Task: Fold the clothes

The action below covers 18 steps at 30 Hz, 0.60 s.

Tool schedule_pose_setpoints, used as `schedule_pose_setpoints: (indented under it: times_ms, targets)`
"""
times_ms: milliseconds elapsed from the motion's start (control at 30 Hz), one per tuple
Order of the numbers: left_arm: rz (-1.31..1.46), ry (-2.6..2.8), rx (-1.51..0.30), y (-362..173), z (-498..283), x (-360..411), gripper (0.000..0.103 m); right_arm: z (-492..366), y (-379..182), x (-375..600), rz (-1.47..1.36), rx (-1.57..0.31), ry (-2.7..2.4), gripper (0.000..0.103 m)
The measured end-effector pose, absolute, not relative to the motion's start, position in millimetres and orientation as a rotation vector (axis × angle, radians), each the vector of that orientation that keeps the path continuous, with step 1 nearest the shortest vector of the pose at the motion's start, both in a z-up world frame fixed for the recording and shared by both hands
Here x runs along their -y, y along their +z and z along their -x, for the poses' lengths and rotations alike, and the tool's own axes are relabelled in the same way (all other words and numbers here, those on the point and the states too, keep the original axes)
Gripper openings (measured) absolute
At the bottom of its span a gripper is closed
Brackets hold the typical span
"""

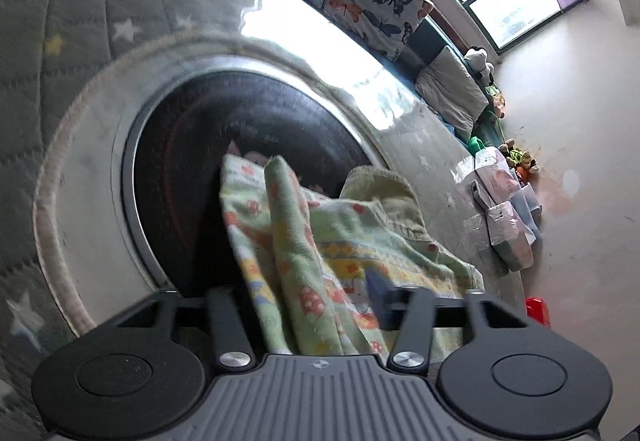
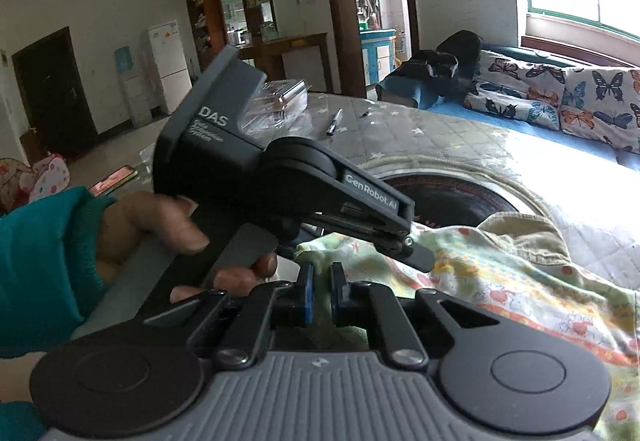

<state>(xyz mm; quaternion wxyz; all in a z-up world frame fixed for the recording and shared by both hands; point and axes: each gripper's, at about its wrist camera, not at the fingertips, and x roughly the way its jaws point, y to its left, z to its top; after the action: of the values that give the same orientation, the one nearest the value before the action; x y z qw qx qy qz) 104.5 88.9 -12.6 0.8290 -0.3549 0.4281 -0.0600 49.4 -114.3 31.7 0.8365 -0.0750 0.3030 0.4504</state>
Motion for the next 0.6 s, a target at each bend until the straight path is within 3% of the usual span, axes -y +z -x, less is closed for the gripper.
schedule_pose_setpoints:
  times_ms: [33,133,200,367,433,500,600]
  targets:
    - [0.762,-0.129,-0.911,-15,-105,-90,0.023,-49,30,115,0.159,-0.645,0.958,0.007]
    - [0.774,-0.131,-0.905,-20,-104,-94,0.016,-51,29,119,0.15,-0.639,0.937,0.015]
    - [0.775,-0.133,-0.904,-20,-103,-94,0.015,-55,28,127,0.141,-0.641,0.909,0.035]
    - [0.758,-0.134,-0.9,-19,-102,-92,0.016,-66,25,152,0.125,-0.643,0.809,0.063]
    - [0.752,-0.131,-0.898,-19,-102,-92,0.016,-73,22,166,0.116,-0.648,0.754,0.065]
    - [0.744,-0.129,-0.896,-19,-102,-91,0.016,-80,19,181,0.098,-0.66,0.703,0.079]
    - [0.733,-0.124,-0.896,-18,-101,-89,0.016,-88,14,202,0.081,-0.664,0.623,0.083]
